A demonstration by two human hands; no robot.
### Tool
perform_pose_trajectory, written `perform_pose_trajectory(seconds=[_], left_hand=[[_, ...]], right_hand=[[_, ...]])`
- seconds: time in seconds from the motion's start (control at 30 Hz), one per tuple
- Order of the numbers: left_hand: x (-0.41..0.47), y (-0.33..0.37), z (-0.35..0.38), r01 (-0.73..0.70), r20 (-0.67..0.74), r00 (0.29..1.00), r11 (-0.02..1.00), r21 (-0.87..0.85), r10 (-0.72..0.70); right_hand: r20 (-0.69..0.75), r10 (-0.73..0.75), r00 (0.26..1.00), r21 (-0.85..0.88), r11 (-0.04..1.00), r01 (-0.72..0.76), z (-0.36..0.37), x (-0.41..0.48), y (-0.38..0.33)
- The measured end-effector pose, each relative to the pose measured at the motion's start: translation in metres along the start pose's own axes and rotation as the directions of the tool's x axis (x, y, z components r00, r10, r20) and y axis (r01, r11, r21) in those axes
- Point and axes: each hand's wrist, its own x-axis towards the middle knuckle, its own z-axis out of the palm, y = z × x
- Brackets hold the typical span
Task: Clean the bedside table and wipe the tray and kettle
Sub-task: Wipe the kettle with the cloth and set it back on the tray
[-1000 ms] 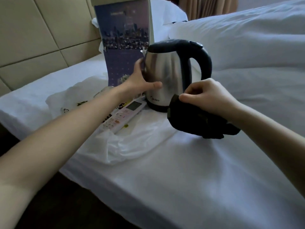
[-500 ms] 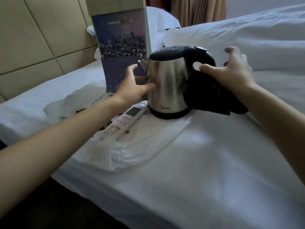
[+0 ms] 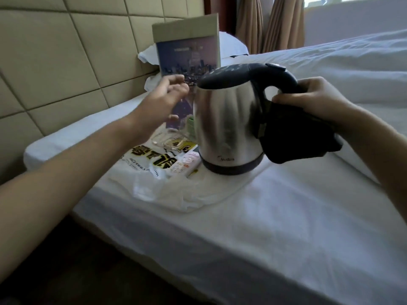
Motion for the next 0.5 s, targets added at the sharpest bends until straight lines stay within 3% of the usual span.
perform_pose_trajectory(seconds=[0.1,0.23,0.4,0.5], left_hand=[[-0.025,0.018,-0.054,0.010,-0.073,0.997,0.998,-0.067,-0.014],[-0.072,0.034,-0.119,0.124,0.048,0.990,0.987,0.104,-0.129],[-0.136,0.031,-0.179,0.199,0.092,0.969,0.948,0.247,-0.228],[-0.173,0.026,-0.212,0.224,-0.020,0.974,0.947,0.231,-0.226]], right_hand=[[0.161,-0.068,0.985,-0.016,0.997,0.072,0.018,-0.013,-0.035],[0.390,-0.107,0.914,0.008,0.994,0.113,0.068,-0.030,-0.073],[0.514,-0.194,0.835,0.199,0.974,0.104,0.135,-0.053,-0.112],[0.544,-0.203,0.815,0.264,0.962,0.063,0.168,-0.064,-0.134]])
